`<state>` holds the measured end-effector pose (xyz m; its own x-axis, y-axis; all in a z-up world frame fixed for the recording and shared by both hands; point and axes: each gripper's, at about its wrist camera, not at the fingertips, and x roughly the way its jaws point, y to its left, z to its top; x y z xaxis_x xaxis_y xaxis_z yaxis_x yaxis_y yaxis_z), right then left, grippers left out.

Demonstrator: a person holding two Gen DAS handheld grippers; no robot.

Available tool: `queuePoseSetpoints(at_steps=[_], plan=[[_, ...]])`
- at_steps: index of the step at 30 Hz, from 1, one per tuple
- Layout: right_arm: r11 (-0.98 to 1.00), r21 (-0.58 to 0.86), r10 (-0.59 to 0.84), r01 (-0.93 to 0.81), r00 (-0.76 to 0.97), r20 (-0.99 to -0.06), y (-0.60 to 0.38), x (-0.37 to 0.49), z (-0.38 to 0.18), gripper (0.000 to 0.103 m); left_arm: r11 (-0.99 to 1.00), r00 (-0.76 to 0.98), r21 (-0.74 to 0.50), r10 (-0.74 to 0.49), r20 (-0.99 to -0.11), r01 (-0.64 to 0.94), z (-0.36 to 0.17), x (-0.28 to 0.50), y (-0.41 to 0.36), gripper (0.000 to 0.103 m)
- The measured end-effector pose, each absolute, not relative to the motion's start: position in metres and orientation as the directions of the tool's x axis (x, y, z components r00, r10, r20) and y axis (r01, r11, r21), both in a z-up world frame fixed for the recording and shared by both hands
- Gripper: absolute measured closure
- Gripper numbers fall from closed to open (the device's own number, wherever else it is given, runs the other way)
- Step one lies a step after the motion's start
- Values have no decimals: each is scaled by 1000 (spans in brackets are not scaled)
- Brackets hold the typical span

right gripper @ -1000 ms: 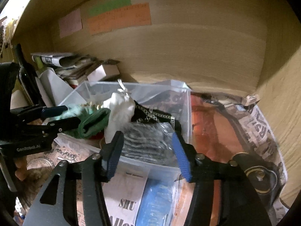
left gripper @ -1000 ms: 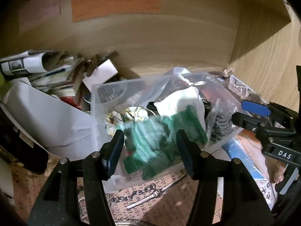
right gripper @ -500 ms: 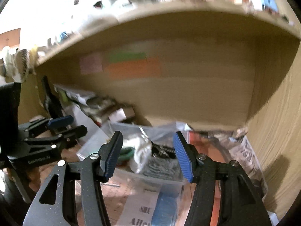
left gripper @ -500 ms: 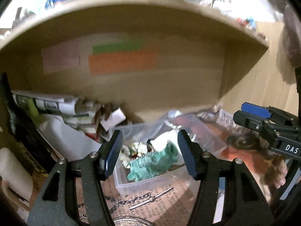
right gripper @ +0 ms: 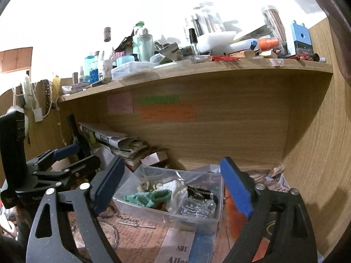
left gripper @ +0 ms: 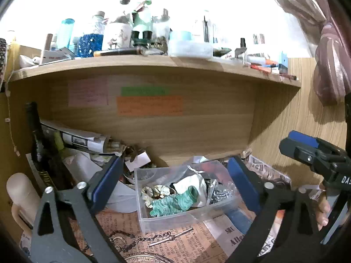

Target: Organize soft objects

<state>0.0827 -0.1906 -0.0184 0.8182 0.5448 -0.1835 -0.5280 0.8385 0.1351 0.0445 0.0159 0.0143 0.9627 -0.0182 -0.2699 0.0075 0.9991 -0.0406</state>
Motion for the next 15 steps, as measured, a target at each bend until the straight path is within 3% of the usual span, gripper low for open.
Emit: queuePoseSetpoints(at_steps=[3, 15], plan=[[838, 141, 545, -527, 822, -166, -192, 76, -17, 1, 999, 966, -41, -19, -258, 9, 20, 36, 14, 3], [839, 142, 543, -526, 824, -159, -190, 70, -16, 0, 999, 970, -34, -23, -242, 16, 22, 27, 13, 0]])
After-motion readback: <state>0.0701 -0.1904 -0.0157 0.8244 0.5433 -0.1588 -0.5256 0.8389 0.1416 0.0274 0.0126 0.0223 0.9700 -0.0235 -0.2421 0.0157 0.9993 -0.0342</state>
